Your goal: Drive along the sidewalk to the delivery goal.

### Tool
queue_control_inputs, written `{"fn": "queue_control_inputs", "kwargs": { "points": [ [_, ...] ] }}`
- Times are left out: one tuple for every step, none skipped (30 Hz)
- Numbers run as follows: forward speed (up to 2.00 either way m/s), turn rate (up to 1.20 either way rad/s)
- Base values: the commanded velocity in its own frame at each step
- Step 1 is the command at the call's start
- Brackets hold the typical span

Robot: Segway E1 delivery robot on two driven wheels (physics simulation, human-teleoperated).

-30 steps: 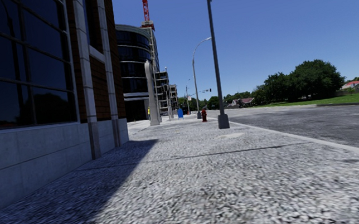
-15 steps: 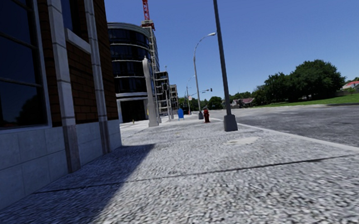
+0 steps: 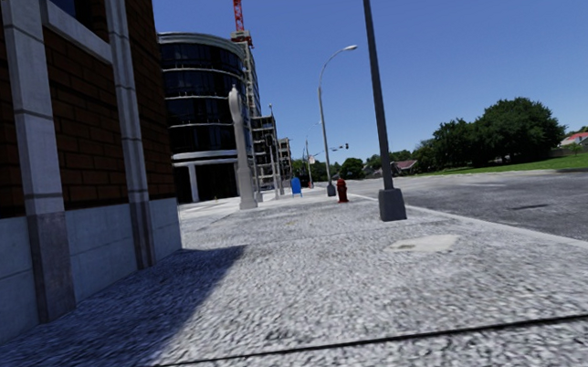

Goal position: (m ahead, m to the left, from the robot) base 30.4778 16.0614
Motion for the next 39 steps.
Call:
{"fn": "queue_control_inputs", "kwargs": {
  "points": [
    [2.0, 0.0],
    [2.0, 0.0],
    [2.0, 0.0],
    [2.0, 0.0],
    [2.0, 0.0],
    [2.0, 0.0],
    [2.0, 0.0],
    [2.0, 0.0],
    [2.0, 0.0],
    [2.0, 0.0],
    [2.0, 0.0],
    [2.0, 0.0],
    [2.0, 0.0],
    [2.0, 0.0],
    [2.0, 0.0],
    [2.0, 0.0],
    [2.0, 0.0],
    [2.0, 0.0],
    [2.0, 0.0],
    [2.0, 0.0],
    [2.0, 0.0],
    [2.0, 0.0],
    [2.0, 0.0],
    [2.0, 0.0],
    [2.0, 0.0],
    [2.0, 0.0],
    [2.0, 0.03],
    [2.0, 0.07],
    [2.0, 0.07],
    [2.0, 0.11],
    [2.0, 0.17],
    [2.0, 0.2],
    [2.0, 0.22],
    [2.0, 0.22],
    [2.0, 0.22],
    [2.0, 0.22],
    [2.0, 0.22],
    [2.0, 0.22],
    [2.0, 0.22]
  ]
}}
